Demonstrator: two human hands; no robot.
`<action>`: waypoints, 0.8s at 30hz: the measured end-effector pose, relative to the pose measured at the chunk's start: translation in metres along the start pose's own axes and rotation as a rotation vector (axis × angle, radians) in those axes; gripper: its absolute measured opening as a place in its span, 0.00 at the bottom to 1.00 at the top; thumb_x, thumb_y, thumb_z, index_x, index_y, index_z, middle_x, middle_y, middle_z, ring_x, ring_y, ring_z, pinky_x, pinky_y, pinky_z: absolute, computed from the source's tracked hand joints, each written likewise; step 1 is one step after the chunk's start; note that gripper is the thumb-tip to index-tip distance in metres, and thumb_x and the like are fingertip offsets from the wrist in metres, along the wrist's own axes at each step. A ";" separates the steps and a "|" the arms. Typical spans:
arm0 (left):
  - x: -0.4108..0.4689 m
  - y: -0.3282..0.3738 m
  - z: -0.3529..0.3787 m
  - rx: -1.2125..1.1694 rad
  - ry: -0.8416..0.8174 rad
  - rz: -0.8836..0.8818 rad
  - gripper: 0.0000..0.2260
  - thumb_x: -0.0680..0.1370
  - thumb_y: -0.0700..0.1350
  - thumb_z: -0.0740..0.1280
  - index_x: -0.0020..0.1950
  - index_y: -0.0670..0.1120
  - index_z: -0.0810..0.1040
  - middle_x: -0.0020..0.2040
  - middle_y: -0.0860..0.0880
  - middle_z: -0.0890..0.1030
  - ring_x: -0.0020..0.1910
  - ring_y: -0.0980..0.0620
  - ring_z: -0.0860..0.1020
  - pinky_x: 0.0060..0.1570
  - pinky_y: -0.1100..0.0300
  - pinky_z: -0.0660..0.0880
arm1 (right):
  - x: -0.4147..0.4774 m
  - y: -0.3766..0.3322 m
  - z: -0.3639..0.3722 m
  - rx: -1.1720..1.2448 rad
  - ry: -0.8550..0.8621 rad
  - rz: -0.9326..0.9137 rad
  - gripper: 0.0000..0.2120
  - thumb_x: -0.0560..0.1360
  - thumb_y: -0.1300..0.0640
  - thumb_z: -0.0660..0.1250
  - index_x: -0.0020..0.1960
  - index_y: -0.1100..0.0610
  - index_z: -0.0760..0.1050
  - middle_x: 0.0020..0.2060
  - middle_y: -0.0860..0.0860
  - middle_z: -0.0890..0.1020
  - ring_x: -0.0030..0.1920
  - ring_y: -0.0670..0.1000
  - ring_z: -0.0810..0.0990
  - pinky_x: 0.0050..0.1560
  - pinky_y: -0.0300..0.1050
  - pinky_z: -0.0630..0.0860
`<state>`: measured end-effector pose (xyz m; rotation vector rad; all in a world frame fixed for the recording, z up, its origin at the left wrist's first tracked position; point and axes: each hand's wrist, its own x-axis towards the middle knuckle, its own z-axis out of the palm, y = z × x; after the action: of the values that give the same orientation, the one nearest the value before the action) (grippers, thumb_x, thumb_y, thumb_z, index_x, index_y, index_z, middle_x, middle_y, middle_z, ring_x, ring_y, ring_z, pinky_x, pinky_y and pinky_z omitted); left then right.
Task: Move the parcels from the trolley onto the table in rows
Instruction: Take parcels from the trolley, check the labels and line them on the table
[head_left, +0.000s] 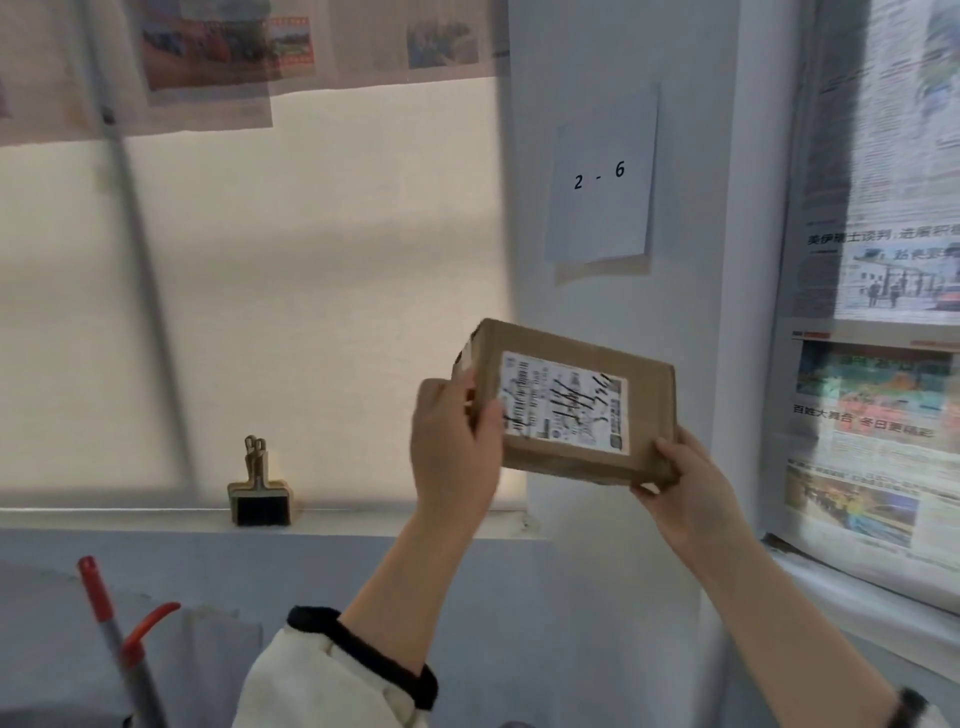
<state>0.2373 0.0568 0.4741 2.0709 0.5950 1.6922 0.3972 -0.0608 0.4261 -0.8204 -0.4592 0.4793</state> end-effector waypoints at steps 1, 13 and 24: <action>0.003 -0.011 -0.002 -0.074 0.011 -0.100 0.15 0.75 0.39 0.67 0.62 0.45 0.76 0.50 0.51 0.73 0.45 0.55 0.76 0.43 0.73 0.72 | -0.005 -0.005 0.005 -0.089 -0.019 -0.079 0.18 0.77 0.65 0.56 0.62 0.51 0.74 0.51 0.50 0.81 0.50 0.49 0.77 0.51 0.46 0.71; -0.018 -0.089 0.000 -0.888 -0.155 -0.888 0.15 0.78 0.31 0.59 0.63 0.39 0.75 0.51 0.44 0.81 0.50 0.46 0.79 0.46 0.55 0.76 | -0.085 -0.002 0.067 -1.351 -0.174 -0.737 0.30 0.75 0.56 0.64 0.74 0.47 0.56 0.75 0.44 0.56 0.75 0.49 0.52 0.66 0.36 0.50; -0.014 -0.080 -0.009 -0.526 -0.036 -0.626 0.11 0.77 0.35 0.65 0.58 0.44 0.73 0.54 0.47 0.79 0.50 0.49 0.80 0.47 0.57 0.79 | -0.064 -0.012 0.034 -1.034 -0.076 -0.507 0.30 0.71 0.64 0.68 0.71 0.50 0.66 0.67 0.40 0.68 0.66 0.43 0.70 0.62 0.32 0.64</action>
<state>0.2196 0.1157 0.4201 1.3533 0.6180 1.2625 0.3298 -0.0841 0.4433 -1.6121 -0.9829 -0.2539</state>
